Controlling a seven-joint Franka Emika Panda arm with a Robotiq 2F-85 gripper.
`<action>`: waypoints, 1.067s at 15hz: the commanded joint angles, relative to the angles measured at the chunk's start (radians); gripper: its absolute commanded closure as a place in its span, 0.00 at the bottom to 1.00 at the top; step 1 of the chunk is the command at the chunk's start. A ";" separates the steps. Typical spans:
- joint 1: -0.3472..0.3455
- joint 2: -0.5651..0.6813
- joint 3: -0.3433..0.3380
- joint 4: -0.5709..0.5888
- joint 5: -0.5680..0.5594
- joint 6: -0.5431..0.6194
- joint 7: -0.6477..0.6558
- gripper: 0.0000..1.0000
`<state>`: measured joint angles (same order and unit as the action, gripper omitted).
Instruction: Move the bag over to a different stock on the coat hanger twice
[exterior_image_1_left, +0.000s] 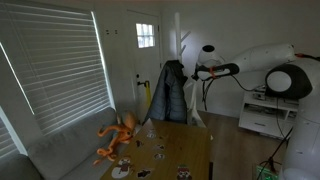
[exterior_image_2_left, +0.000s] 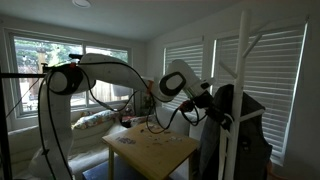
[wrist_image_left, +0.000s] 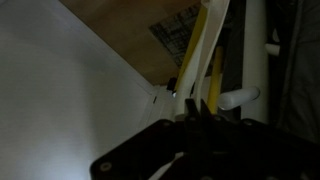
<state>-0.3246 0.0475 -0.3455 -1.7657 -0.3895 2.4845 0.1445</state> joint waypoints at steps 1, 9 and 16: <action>-0.012 -0.064 -0.014 -0.036 -0.057 0.019 -0.002 0.99; -0.014 -0.018 -0.009 0.000 -0.016 0.000 -0.013 0.96; -0.020 -0.007 -0.016 0.019 -0.047 0.021 -0.031 0.99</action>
<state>-0.3360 0.0279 -0.3561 -1.7718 -0.4114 2.4873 0.1349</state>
